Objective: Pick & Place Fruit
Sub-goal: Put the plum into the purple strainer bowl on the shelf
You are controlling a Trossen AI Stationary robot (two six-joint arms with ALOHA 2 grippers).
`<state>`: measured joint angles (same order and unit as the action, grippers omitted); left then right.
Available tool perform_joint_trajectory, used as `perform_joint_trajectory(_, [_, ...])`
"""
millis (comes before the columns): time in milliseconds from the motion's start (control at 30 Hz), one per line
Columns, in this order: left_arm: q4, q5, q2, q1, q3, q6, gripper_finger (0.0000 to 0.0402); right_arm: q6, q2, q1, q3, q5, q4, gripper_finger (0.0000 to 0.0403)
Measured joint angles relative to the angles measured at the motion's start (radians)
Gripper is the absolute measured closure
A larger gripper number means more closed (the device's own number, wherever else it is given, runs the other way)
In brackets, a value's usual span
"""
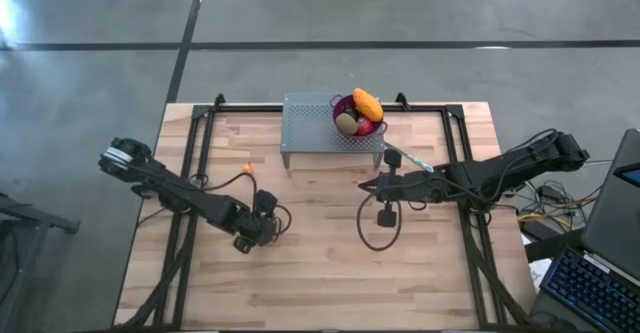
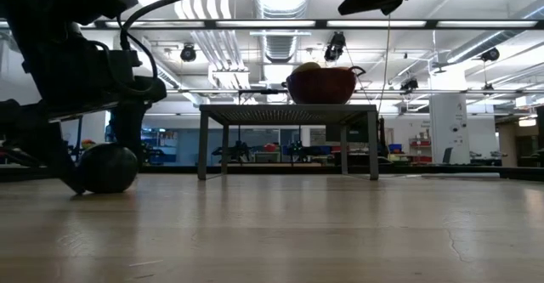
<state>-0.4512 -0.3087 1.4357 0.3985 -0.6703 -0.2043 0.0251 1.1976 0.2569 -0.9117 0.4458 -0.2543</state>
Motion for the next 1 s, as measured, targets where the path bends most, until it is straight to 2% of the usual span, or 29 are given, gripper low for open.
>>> perform_joint_trajectory(367, [0.005, -0.007, 0.0, 0.0, 0.002, 0.049, 0.0106, -0.002, 0.0, -0.003, -0.02, 0.002, 0.003, 0.0394])
perform_joint_trajectory(733, [0.006, -0.001, 0.0, 0.0, -0.029, 0.279, 0.0106, -0.023, 0.0, -0.003, -0.022, 0.002, -0.004, 0.0394])
perform_joint_trajectory(1000, [-0.007, -0.007, 0.0, 0.0, -0.118, 0.45, 0.0106, -0.037, 0.0, -0.002, -0.022, 0.002, -0.023, 0.0394])
